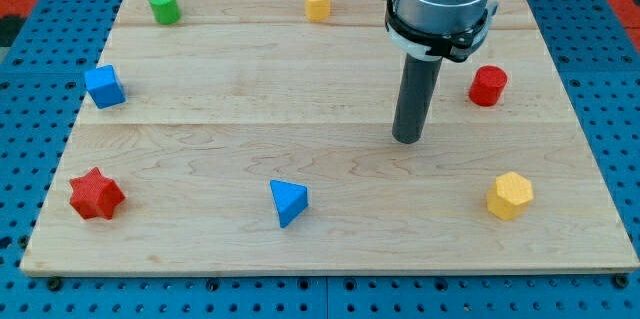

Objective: Push the yellow hexagon below the yellow heart

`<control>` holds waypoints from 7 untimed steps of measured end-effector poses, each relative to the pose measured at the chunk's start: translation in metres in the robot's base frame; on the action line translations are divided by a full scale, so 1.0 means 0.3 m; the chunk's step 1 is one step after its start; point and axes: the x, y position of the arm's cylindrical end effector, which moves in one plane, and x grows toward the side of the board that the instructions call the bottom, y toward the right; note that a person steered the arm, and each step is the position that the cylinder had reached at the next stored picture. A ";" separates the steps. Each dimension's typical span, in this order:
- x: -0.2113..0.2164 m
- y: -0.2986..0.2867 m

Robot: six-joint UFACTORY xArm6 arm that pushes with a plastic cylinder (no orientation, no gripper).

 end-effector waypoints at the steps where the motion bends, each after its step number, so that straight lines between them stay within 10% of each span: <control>1: 0.000 0.122; 5: -0.034 0.252; 7: 0.162 0.645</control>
